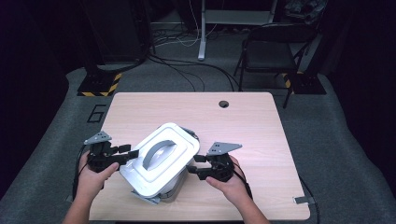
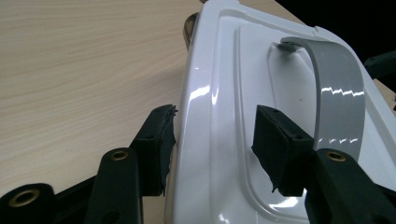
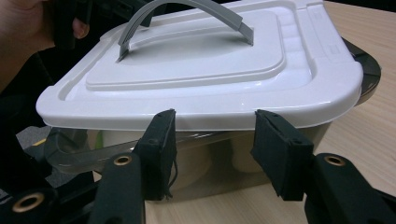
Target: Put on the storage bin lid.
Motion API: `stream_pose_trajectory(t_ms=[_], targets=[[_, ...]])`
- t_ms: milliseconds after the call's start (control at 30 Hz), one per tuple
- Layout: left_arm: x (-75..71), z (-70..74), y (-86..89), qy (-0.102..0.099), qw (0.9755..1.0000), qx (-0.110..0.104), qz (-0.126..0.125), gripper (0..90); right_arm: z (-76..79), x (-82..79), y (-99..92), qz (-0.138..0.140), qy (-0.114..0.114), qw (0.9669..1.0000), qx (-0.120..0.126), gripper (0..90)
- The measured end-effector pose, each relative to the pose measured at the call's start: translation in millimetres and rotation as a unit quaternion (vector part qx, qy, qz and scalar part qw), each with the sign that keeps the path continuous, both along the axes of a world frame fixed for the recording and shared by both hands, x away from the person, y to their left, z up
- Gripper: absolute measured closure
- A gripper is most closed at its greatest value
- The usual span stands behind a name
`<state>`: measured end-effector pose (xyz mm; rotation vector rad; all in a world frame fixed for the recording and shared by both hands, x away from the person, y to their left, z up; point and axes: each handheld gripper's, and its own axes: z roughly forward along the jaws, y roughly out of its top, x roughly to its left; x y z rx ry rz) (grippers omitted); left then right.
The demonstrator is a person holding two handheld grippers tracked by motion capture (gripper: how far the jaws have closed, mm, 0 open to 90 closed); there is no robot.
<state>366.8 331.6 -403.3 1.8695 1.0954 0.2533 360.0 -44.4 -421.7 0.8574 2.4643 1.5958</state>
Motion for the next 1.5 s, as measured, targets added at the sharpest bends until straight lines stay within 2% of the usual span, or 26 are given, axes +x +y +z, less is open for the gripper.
stream_pose_trajectory(t_ms=[300, 367, 633, 900, 1000, 1100, 1167, 1200, 1233, 1300, 1500], targets=[[1.9, -5.2, -11.4, 0.003, 1.0, 0.004, -0.002, 56.5, -3.5, 3.3, 4.1, -0.013, 0.0, 0.9999, -0.007, 48.3], [2.5, -5.4, -15.5, -0.004, 1.0, 0.006, 0.005, 56.4, -3.5, 3.8, 5.5, -0.015, -0.003, 0.9999, -0.007, 48.2], [7.3, -5.6, -24.1, -0.009, 0.9998, 0.013, 0.009, 56.4, -1.5, 8.2, 1.9, -0.026, -0.002, 0.9996, 0.009, 48.3], [7.9, -8.5, -29.3, -0.015, 0.9995, 0.024, 0.011, 57.1, -0.9, 10.7, -1.9, -0.037, 0.0, 0.9992, 0.011, 48.2], [7.4, -8.9, -29.6, -0.018, 0.9995, 0.023, 0.009, 57.1, -0.3, 10.3, -2.3, -0.044, -0.009, 0.999, 0.004, 48.1], [6.9, -9.1, -30.5, -0.019, 0.9995, 0.024, 0.01, 57.1, 5.4, 6.3, -1.2, -0.058, -0.029, 0.9978, 0.013, 46.0], [6.6, -9.8, -30.9, -0.023, 0.9994, 0.023, 0.013, 57.0, 7.1, 5.5, -0.5, -0.056, -0.036, 0.9976, 0.016, 45.5], [6.6, -9.9, -30.8, -0.023, 0.9994, 0.022, 0.012, 56.1, 10.2, 3.0, 1.9, -0.059, -0.052, 0.9968, 0.017, 44.0], [7.4, -11.3, -30.3, -0.013, 0.9998, 0.01, 0.008, 55.7, 11.2, 2.0, 3.2, -0.058, -0.052, 0.9967, 0.019, 43.4], [7.2, -12.3, -29.9, -0.013, 0.9999, 0.006, 0.01, 55.3, 12.1, 2.0, 5.9, -0.055, -0.053, 0.9969, 0.017, 42.8], [8.0, -13.7, -28.6, -0.019, 0.9998, 0.005, 0.005, 53.6, 10.3, 3.9, 12.2, -0.046, -0.056, 0.9973, 0.009, 41.8]])
